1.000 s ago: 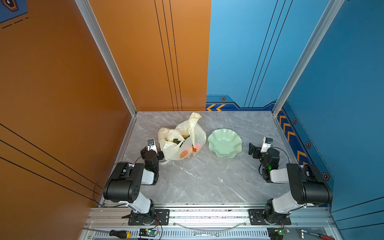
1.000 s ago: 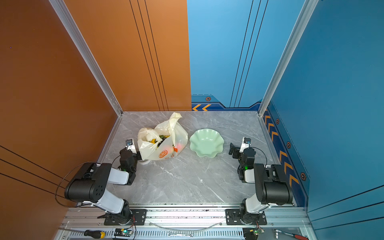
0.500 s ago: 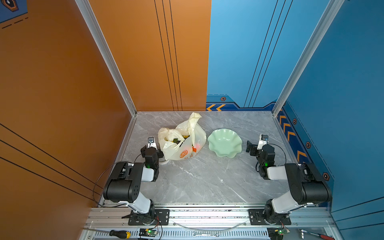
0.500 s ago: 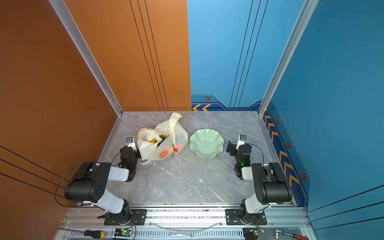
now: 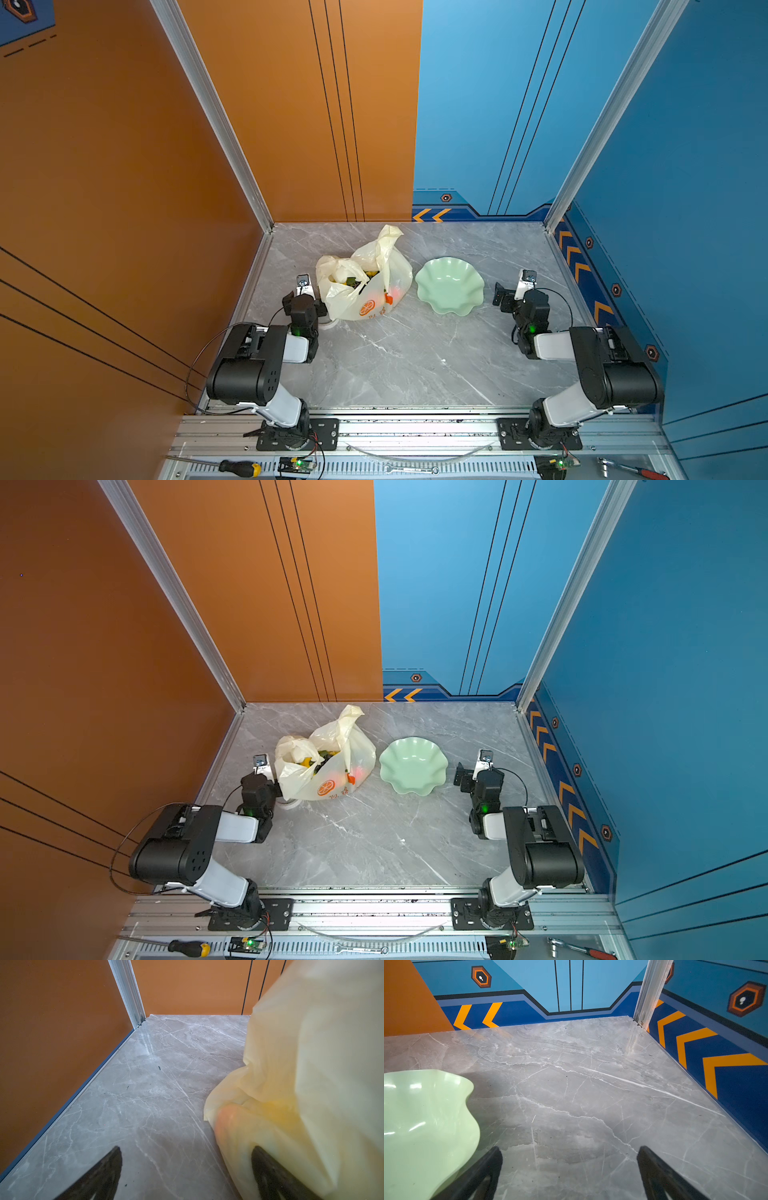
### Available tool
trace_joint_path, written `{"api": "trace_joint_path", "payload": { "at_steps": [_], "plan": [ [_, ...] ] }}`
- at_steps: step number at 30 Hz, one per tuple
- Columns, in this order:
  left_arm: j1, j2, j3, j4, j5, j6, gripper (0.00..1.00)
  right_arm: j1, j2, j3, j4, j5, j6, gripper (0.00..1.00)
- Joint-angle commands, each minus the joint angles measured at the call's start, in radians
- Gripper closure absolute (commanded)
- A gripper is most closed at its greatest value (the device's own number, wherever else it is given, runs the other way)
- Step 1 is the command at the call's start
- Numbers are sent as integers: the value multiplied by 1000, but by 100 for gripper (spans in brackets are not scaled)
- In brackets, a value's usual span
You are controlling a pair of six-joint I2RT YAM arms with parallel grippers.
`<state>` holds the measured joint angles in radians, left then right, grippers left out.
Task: Place the fruits into the plastic bag
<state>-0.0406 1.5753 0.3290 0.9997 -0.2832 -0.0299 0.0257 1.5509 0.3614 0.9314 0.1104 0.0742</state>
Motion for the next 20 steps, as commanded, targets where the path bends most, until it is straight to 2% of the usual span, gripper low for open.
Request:
{"api": "trace_joint_path", "payload": {
  "at_steps": [1,20],
  "plan": [
    [-5,-8,21,-9,-11,7,2,5,-3,11,-16,27,-13,0],
    [-5,-7,21,-9,-11,7,2,10,-3,10,-16,30,-17,0]
  ]
}}
